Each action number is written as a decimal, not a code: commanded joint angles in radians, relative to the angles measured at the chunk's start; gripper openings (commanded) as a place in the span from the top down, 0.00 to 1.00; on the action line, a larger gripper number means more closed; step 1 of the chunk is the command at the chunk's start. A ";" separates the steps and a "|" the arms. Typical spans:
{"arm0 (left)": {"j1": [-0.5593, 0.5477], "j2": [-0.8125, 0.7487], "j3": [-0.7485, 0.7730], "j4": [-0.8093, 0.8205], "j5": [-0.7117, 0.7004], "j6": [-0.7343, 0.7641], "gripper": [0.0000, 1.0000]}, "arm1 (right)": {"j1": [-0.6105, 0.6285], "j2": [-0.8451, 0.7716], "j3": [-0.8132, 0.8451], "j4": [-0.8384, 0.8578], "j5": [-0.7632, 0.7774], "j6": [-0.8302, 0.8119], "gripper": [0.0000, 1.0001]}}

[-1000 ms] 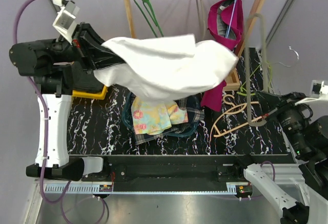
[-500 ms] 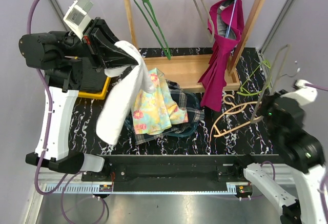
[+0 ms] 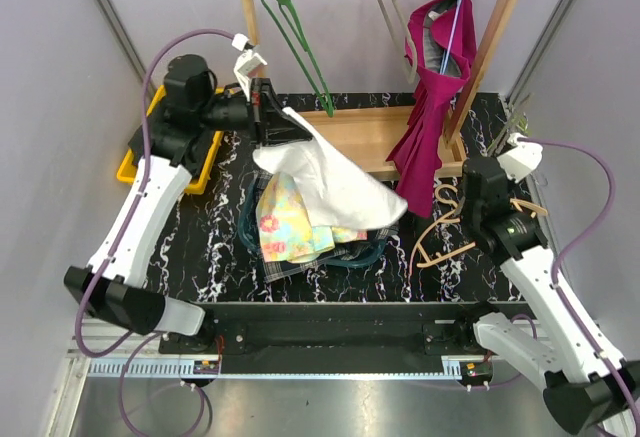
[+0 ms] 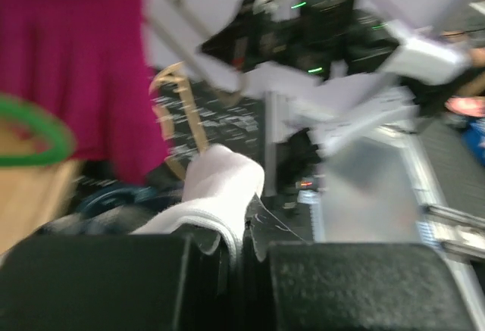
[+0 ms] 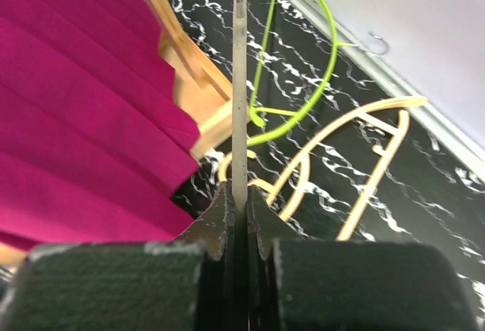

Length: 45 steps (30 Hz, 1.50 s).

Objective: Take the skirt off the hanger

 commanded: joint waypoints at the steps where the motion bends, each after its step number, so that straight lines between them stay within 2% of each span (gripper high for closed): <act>1: -0.013 -0.003 -0.027 -0.216 -0.220 0.413 0.96 | -0.028 0.045 0.024 0.128 0.051 0.050 1.00; 4: -0.027 -0.013 -0.093 -0.290 -0.366 0.573 0.99 | -0.052 0.053 -0.008 0.128 0.009 0.075 1.00; 7: -0.055 -0.059 -0.176 -0.354 -0.481 0.720 0.99 | -0.087 0.045 -0.031 0.095 -0.014 0.107 0.87; 9: -0.096 -0.113 -0.251 -0.402 -0.561 0.814 0.94 | -0.123 0.034 -0.037 0.055 -0.037 0.143 0.83; 11: -0.127 -0.159 -0.296 -0.439 -0.625 0.868 0.82 | -0.143 0.031 -0.051 0.036 -0.075 0.162 0.74; 12: -0.153 -0.171 -0.334 -0.474 -0.640 0.913 0.64 | -0.158 0.031 -0.062 0.027 -0.094 0.176 0.68; 15: -0.191 -0.219 -0.401 -0.508 -0.720 0.949 0.36 | -0.169 0.034 -0.067 0.007 -0.147 0.187 0.59; 18: -0.211 -0.274 -0.447 -0.517 -0.782 0.969 0.15 | -0.169 0.040 -0.048 -0.005 -0.209 0.170 0.55; 19: -0.217 -0.297 -0.452 -0.518 -0.818 0.978 0.03 | -0.169 0.042 -0.039 -0.013 -0.236 0.167 0.55; 23: -0.234 -0.325 -0.417 -0.525 -0.901 1.004 0.01 | -0.170 0.045 0.041 -0.025 -0.322 0.131 0.46; 25: -0.236 -0.331 -0.380 -0.545 -0.926 1.006 0.01 | -0.169 0.074 0.134 -0.023 -0.362 0.113 0.42; 29: -0.243 -0.349 -0.252 -0.583 -0.955 1.007 0.01 | -0.169 0.197 0.415 -0.030 -0.442 0.062 0.43; 30: -0.245 -0.355 -0.235 -0.587 -0.961 1.012 0.01 | -0.169 0.227 0.541 -0.031 -0.465 0.053 0.45; 33: -0.248 -0.400 -0.198 -0.586 -0.992 1.030 0.01 | -0.169 0.350 0.773 -0.036 -0.480 0.018 0.47; 36: -0.248 -0.461 -0.184 -0.586 -1.027 1.027 0.01 | -0.169 0.482 0.954 -0.036 -0.492 -0.013 0.48; 41: -0.248 -0.521 -0.205 -0.588 -1.033 0.994 0.01 | -0.169 0.692 1.177 -0.056 -0.516 -0.020 0.50; 45: -0.248 -0.555 -0.228 -0.588 -1.039 0.989 0.01 | -0.169 0.835 1.292 -0.089 -0.511 -0.042 0.50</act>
